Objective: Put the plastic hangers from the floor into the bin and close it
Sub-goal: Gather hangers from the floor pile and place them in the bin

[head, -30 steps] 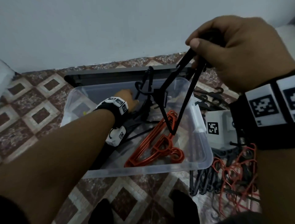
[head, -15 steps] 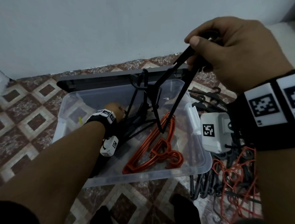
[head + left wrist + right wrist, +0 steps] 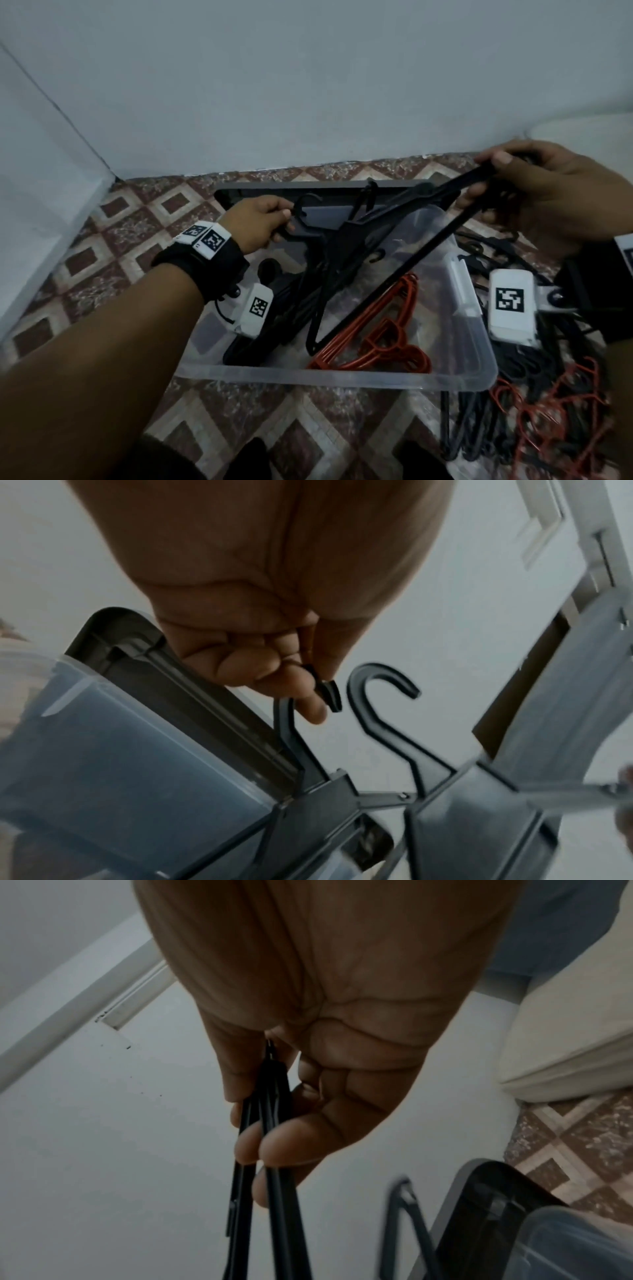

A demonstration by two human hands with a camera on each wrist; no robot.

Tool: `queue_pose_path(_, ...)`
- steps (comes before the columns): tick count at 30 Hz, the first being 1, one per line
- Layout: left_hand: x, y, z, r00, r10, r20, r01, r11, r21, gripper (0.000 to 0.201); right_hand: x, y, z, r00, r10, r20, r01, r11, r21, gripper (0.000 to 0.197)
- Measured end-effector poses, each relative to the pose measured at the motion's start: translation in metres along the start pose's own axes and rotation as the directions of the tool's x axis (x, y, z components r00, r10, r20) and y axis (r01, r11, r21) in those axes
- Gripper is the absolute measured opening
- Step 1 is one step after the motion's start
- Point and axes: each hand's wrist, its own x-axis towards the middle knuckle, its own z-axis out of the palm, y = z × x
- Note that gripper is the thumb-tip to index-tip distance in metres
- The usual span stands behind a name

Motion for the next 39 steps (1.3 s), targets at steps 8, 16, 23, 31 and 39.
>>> queue_pose_path(8, -0.017, 0.017, -0.015, 0.989, 0.047, 0.137, 0.06, 0.732, -0.679, 0.019, 0.004, 0.015, -0.002, 0.998, 0.06, -0.032, -0.057, 0.994, 0.091, 0.013)
queue_pose_path(16, -0.031, 0.056, -0.006, 0.96, 0.276, -0.049, -0.277, 0.961, -0.01, 0.016, 0.011, 0.027, -0.015, 0.853, 0.06, -0.518, -0.396, 0.721, -0.568, 0.033)
queue_pose_path(23, -0.035, 0.105, 0.028, 0.872, 0.459, 0.172, -0.483, 0.747, 0.456, 0.017, 0.0, 0.012, 0.047, 0.992, -0.126, -0.008, 0.086, 0.718, -0.691, 0.037)
queue_pose_path(31, -0.034, 0.145, 0.037, 0.803, 0.567, 0.183, -0.593, 0.731, 0.337, 0.023, -0.003, 0.013, 0.067, 0.984, -0.02, 0.178, 0.146, 0.665, -0.732, 0.032)
queue_pose_path(39, -0.015, 0.12, 0.061, 0.931, 0.363, 0.042, -0.302, 0.828, -0.473, 0.016, 0.009, 0.018, 0.036, 1.0, 0.001, -0.001, -0.001, 0.692, -0.722, 0.017)
